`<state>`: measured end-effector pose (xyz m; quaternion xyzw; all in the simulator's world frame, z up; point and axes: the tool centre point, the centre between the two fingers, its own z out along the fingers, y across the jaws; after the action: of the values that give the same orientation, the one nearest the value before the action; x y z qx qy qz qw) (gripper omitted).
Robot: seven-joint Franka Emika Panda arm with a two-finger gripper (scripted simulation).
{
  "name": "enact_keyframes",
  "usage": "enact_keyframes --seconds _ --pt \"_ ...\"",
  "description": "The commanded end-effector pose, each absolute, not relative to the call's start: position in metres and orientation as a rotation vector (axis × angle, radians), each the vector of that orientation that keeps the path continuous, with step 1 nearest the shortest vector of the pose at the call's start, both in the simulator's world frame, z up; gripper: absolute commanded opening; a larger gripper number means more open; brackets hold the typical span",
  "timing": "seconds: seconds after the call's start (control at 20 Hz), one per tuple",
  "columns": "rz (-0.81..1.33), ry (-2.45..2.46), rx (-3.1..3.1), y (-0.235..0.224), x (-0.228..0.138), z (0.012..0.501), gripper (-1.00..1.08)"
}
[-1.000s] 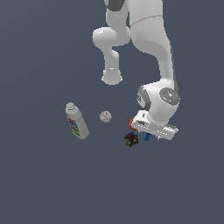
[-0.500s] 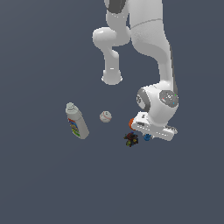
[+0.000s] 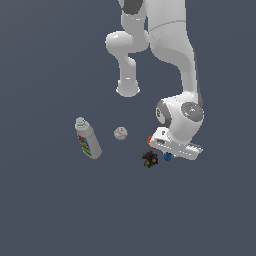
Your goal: Pick up a designated object from a clutter of objects.
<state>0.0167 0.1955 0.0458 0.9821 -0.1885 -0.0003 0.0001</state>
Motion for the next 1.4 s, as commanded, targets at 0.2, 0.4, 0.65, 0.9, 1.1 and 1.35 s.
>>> enact_keyframes --seconds 0.2,0.4,0.65,0.9,1.1,1.35 --pt "0.0 -0.593 3.085 0.179 0.016 0.065 -1.0" --pt "0.0 -0.593 3.086 0.161 0.015 0.087 -1.0" --pt "-0.001 -0.594 3.086 0.128 0.014 0.127 -1.0" --pt "-0.001 -0.594 3.087 0.087 0.012 0.175 -1.0" --pt "-0.002 -0.595 3.088 0.054 0.011 0.215 -1.0" --pt "-0.002 -0.595 3.088 0.013 0.01 0.264 -1.0"
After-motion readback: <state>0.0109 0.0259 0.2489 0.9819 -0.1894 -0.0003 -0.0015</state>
